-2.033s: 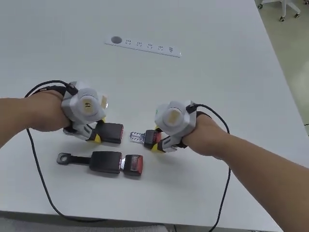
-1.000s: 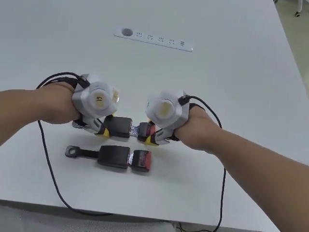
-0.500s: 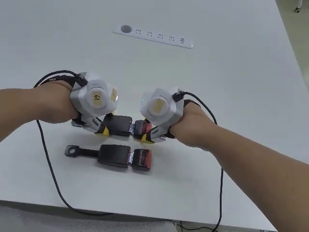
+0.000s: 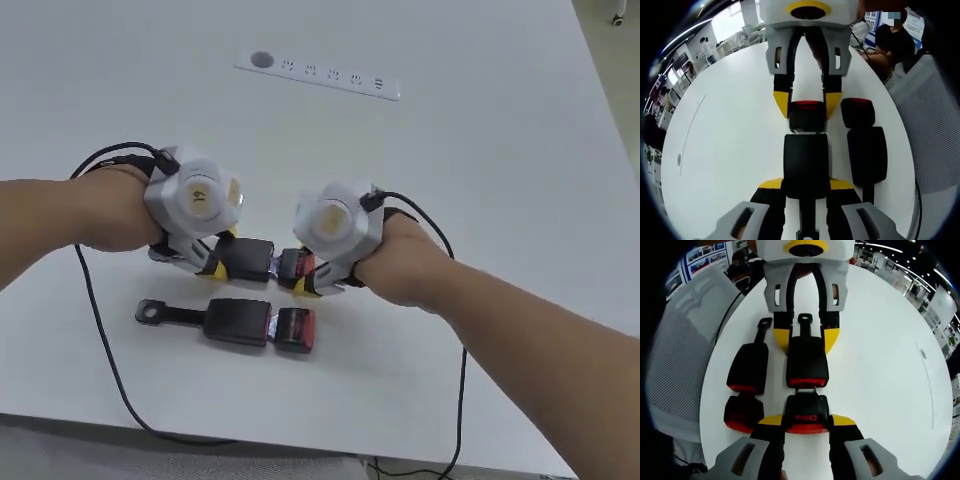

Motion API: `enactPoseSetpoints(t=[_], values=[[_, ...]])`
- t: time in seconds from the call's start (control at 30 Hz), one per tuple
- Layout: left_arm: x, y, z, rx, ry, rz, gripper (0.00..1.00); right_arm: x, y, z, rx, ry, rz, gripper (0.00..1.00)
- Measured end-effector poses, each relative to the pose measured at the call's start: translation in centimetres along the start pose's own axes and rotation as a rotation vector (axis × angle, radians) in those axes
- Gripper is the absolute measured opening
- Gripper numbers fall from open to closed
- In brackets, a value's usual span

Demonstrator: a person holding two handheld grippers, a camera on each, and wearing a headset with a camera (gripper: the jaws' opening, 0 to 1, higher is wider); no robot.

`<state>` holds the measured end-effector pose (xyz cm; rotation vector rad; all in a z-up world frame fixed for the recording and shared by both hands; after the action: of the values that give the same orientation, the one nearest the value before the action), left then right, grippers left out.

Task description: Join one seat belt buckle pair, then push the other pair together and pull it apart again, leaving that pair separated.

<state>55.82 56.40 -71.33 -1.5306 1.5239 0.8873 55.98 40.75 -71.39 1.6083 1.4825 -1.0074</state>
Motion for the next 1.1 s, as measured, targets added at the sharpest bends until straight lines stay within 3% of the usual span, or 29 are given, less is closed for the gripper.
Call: enactPoseSetpoints(t=[0.1, 0.13, 0.17, 0.2, 0.37, 0.8, 1.1], values=[[-0.1, 0.1, 0.2, -0.02, 0.023, -0.001, 0.31, -0.6, 0.2, 0.9, 0.0, 0.004, -0.006, 0.3], [-0.1, 0.0, 0.3, -0.013, 0.027, 0.0, 0.31, -0.5, 0.1, 0.8, 0.024, 0.045, -0.027, 0.3], [-0.1, 0.0, 0.4, -0.015, 0.032, 0.0, 0.31, -0.6, 0.1, 1.1, 0.053, 0.047, -0.038, 0.3], [-0.1, 0.0, 0.4, -0.016, 0.035, 0.0, 0.31, -0.6, 0.2, 1.4, 0.019, 0.038, -0.025, 0.3], [0.0, 0.0, 0.4, -0.016, 0.032, -0.004, 0.31, -0.8, -0.2, 1.7, 0.006, 0.03, -0.023, 0.3], [0.1, 0.0, 0.4, -0.02, 0.026, -0.003, 0.32, -3.2, 0.3, 7.2, 0.049, -0.007, 0.016, 0.31], [0.1, 0.2, 0.2, -0.026, 0.014, -0.011, 0.32, -4.7, 0.3, 9.9, 0.071, -0.03, 0.022, 0.32]])
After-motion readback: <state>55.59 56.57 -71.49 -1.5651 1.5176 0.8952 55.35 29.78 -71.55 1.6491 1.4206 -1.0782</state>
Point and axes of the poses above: the centre of the closed fingertips' face, and the gripper's own axes: x roughly forward along the fingers, y roughly to its right, z roughly out of its underside, the point moved 9 cm from there along -x, roughly backward along the fingers, and after that the axes turned 4 degrees about x, right-handed, at the moved point
